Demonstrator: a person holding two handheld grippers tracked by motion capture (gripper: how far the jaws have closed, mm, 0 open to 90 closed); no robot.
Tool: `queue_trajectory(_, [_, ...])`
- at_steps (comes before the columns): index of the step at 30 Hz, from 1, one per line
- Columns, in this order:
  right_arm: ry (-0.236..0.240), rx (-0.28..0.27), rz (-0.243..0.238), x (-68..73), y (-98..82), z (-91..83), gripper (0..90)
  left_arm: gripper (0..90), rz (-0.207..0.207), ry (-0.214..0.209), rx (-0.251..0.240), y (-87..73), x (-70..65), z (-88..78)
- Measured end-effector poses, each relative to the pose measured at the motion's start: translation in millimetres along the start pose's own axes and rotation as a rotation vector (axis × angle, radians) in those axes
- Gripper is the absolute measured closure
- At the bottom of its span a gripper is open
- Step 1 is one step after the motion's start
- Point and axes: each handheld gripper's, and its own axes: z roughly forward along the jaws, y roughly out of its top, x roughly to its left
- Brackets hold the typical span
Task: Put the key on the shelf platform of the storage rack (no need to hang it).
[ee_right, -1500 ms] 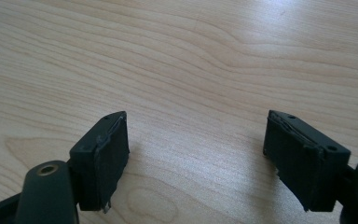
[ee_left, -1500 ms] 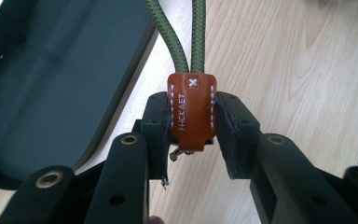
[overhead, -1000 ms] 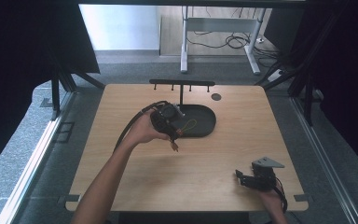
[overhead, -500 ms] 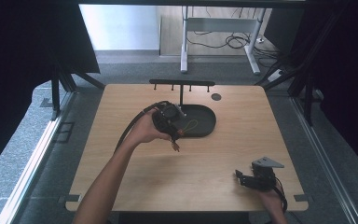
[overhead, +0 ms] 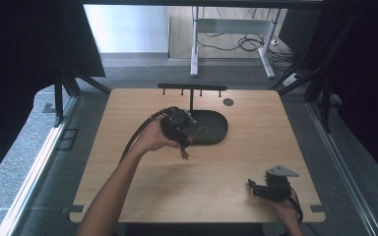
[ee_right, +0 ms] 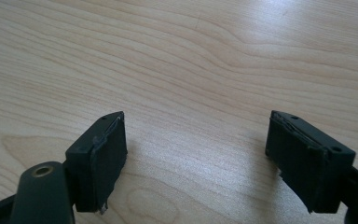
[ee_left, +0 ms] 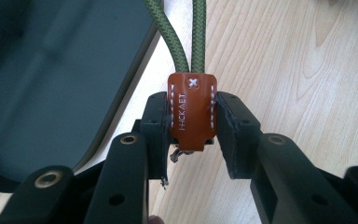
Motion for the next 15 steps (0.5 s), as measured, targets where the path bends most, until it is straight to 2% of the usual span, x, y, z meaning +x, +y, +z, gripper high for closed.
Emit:
queue_trajectory(6, [-0.001, 0.003, -0.002, 0.4, 0.2, 0.3, 19.6, 66.5, 0.012, -0.004, 0.026, 0.0, -1.6, 7.7])
queue_trajectory(15, [-0.002, 0.004, -0.002, 0.5, 0.5, 0.6, 19.1, 66.3, 0.013, -0.008, 0.03, 0.3, -2.5, 10.6])
